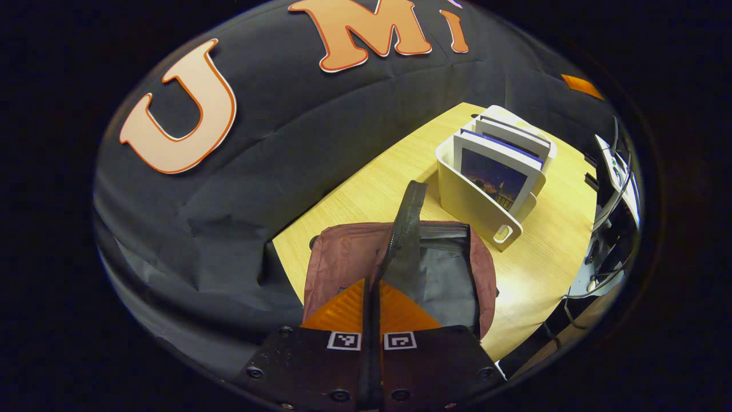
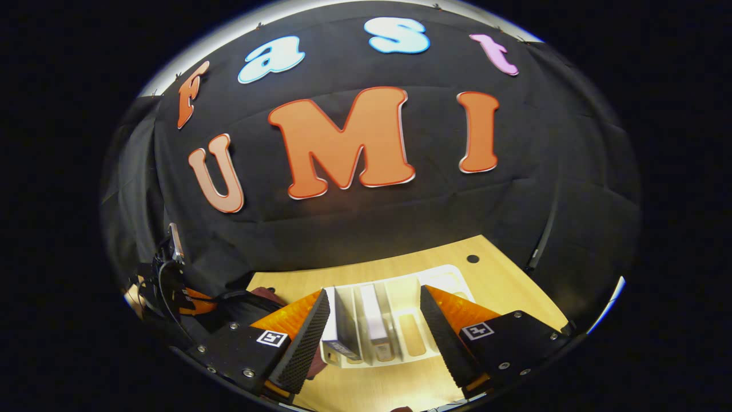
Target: Open the schoolbag, grab two books from the bookshelf and put them into the schoolbag.
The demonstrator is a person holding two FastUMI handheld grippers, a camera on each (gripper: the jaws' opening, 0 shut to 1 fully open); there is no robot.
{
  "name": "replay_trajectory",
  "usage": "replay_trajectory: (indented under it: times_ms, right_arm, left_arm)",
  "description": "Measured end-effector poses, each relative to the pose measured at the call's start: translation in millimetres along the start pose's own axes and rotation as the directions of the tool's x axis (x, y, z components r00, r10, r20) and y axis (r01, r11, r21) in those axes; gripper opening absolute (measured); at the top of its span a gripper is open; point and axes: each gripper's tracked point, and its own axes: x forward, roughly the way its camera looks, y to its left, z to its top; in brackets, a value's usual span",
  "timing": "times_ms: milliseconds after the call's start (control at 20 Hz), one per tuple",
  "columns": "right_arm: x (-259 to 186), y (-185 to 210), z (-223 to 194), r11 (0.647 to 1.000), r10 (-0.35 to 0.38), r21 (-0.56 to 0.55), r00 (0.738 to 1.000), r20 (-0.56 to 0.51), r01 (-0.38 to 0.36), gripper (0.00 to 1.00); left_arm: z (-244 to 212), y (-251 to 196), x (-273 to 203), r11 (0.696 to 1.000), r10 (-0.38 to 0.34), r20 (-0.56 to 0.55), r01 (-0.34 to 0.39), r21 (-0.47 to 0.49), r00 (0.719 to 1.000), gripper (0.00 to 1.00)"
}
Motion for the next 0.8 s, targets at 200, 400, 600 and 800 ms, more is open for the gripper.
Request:
replay_trajectory:
  times_ms: [200, 400, 600, 800]
  right_arm:
    - [46.0, 35.9, -3.5, 0.988, 0.018, -0.145, 0.965, -0.26, -0.058, 0.94]
    - [87.2, 62.2, -50.0, 0.983, 0.018, -0.146, 0.859, -0.511, -0.108, 0.95]
    - [120.2, 55.5, -93.2, 0.964, -0.077, -0.246, 0.776, -0.626, -0.104, 0.96]
    - [150.1, 49.4, -125.1, 0.964, -0.137, -0.259, 0.714, -0.687, -0.064, 0.97]
  left_arm:
    - [-1.9, 0.2, -0.6, 1.0, -0.005, -0.001, 0.005, 0.015, 1.0, 0.0]
    - [-4.4, -3.4, -1.9, 1.0, -0.013, 0.008, 0.012, 0.014, 1.0, 0.01]
    - [-7.5, 0.2, -0.7, 1.0, -0.008, 0.006, 0.008, 0.008, 1.0, 0.01]
    - [-6.4, 1.2, -1.8, 1.0, -0.003, 0.009, 0.003, 0.009, 1.0, 0.01]
